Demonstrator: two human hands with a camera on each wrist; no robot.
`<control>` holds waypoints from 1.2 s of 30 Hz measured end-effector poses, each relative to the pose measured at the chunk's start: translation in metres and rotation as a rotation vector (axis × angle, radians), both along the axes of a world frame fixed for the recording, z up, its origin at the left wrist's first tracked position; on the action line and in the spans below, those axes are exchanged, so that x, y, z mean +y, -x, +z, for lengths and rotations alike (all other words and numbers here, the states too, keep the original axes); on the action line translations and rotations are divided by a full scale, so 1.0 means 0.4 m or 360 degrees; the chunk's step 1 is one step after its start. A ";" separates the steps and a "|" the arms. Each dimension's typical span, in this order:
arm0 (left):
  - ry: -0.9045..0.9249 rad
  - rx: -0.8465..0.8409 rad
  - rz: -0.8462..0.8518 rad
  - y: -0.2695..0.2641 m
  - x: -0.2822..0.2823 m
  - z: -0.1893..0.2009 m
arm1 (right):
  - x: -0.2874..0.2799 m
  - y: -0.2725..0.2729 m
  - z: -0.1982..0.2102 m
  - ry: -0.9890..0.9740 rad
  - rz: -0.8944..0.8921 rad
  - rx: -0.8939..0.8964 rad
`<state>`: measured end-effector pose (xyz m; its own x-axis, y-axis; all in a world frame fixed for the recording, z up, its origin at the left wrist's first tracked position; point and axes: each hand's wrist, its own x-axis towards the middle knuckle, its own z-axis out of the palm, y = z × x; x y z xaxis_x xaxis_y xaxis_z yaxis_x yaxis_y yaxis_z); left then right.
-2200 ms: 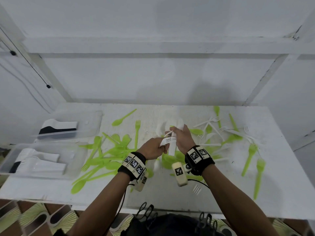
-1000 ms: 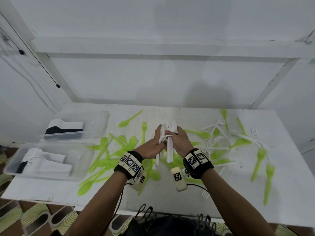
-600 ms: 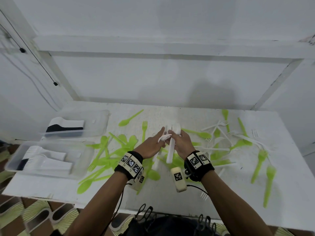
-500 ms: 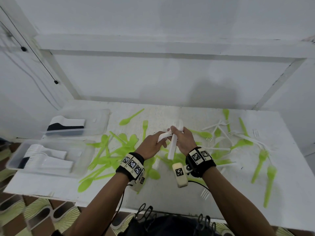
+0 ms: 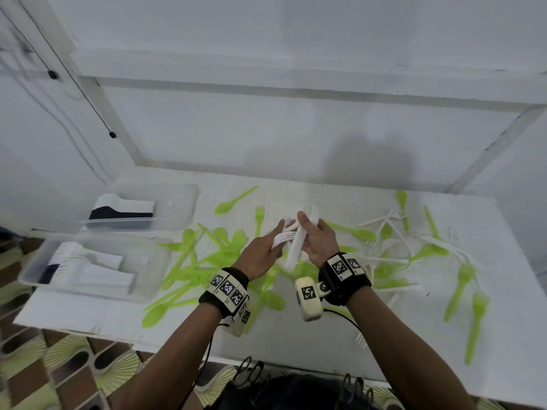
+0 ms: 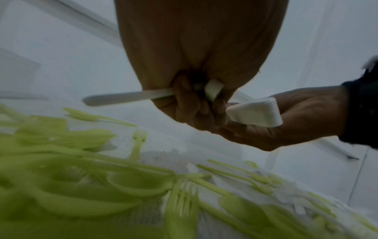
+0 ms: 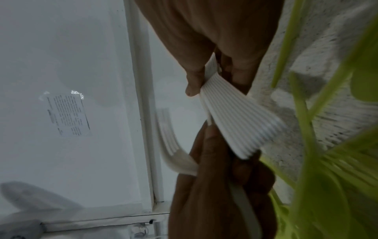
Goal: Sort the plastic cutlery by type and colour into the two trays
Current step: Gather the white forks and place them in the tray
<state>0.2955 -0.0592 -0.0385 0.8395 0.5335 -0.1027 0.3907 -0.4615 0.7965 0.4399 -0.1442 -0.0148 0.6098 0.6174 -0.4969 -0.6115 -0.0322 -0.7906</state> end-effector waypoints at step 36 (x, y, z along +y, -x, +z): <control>0.0330 -0.0332 0.0611 0.022 -0.100 0.074 | 0.081 0.033 0.038 0.0098 0.0622 -0.0235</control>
<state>0.2867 -0.0992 -0.0090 0.6001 0.7948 -0.0900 0.3237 -0.1384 0.9360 0.4266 -0.1120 0.0003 0.4029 0.7882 -0.4652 -0.4244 -0.2895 -0.8580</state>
